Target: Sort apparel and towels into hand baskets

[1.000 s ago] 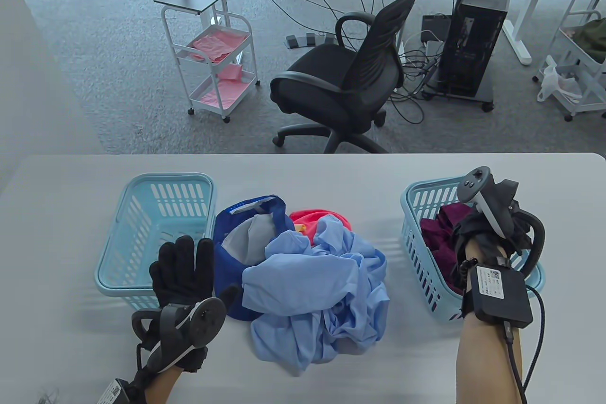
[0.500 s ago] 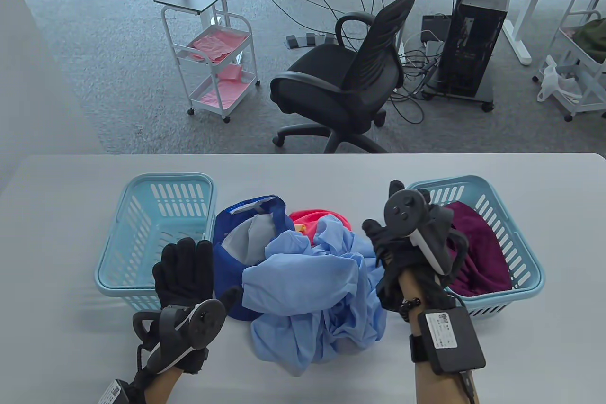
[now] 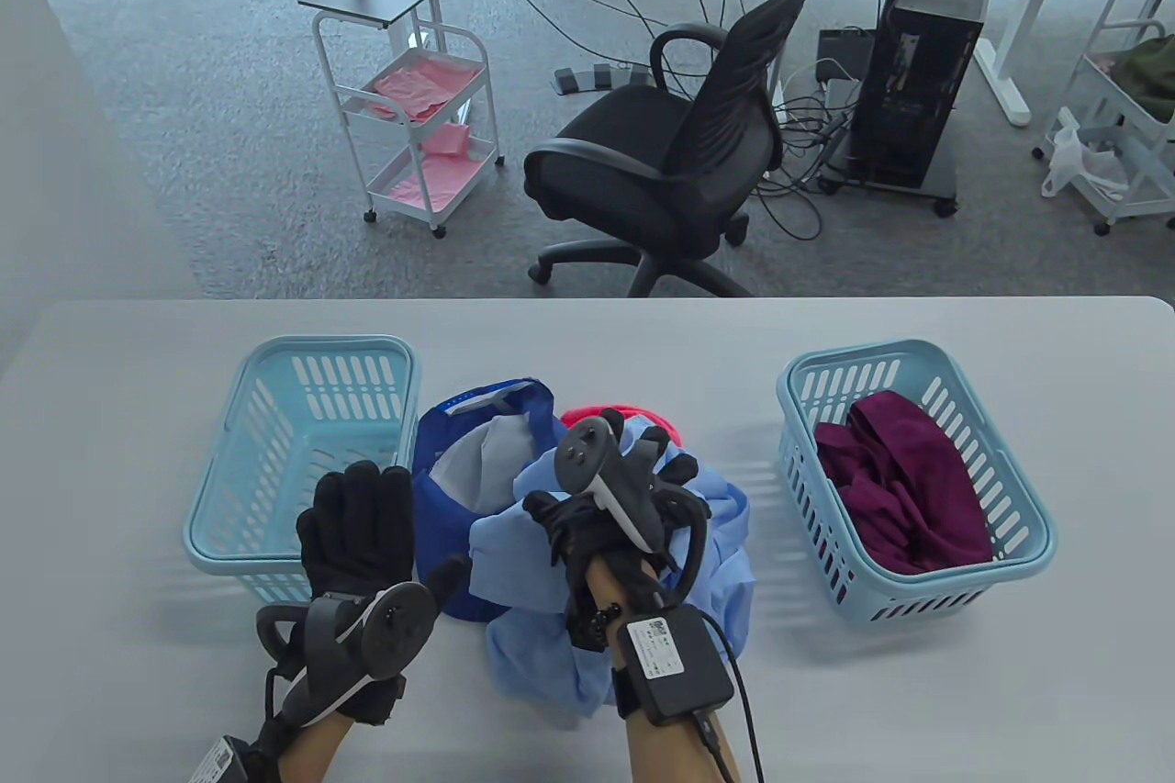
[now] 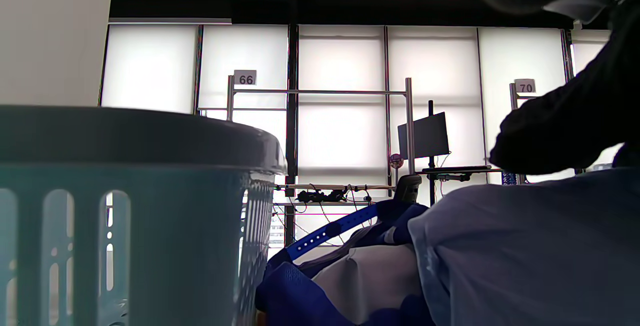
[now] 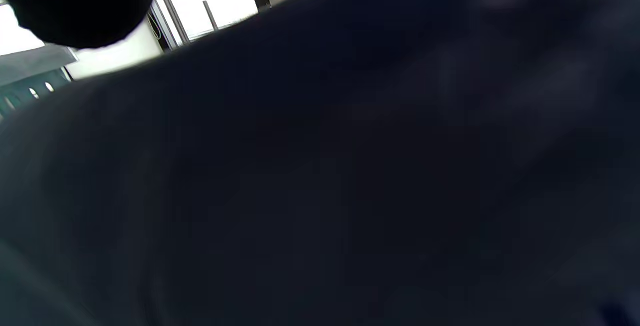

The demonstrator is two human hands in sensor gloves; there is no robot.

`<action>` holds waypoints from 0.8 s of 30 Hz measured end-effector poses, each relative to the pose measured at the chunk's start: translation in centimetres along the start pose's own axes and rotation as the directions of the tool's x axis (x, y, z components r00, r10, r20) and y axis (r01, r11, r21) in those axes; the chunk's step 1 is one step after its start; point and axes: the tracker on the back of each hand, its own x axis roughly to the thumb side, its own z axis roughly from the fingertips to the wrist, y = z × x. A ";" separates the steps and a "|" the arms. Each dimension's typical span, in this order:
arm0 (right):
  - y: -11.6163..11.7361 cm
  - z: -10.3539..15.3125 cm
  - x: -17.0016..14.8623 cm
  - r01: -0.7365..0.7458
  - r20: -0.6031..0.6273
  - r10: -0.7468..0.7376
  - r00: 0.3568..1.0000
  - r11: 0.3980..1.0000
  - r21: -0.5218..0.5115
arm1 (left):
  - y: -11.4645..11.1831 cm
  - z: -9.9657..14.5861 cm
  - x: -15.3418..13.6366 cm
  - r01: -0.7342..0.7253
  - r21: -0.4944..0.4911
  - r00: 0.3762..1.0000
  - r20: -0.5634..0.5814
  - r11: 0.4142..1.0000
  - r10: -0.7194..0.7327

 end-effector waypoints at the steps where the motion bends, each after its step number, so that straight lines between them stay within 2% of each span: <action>1: 0.7 -0.3 0.1 -0.030 -0.014 0.031 0.999 0.999 0.012 | 0.0 0.0 0.0 0.000 -0.001 1.000 0.001 1.000 0.000; 4: 3.0 -1.1 -0.2 -0.157 -0.046 0.163 0.986 0.982 0.108 | 0.0 0.0 0.0 0.001 -0.005 1.000 0.000 1.000 -0.001; 7: 3.9 -1.1 -1.8 -0.192 -0.051 0.200 0.978 0.972 0.134 | 0.0 0.0 -0.1 -0.001 -0.002 1.000 -0.001 1.000 0.001; 14: 4.8 -0.9 -6.0 -0.179 -0.078 0.195 0.978 0.968 0.178 | -0.1 -0.1 0.0 0.008 -0.007 1.000 0.002 1.000 -0.008; 17: 5.8 -1.1 -7.3 -0.106 -0.089 0.125 0.988 0.975 0.194 | -0.1 0.0 -0.1 0.011 -0.011 1.000 -0.006 1.000 -0.011; 24: 7.7 -0.7 -7.4 -0.041 -0.071 0.053 0.996 0.986 0.159 | -0.4 -0.1 -0.1 0.023 -0.027 1.000 -0.017 0.999 -0.023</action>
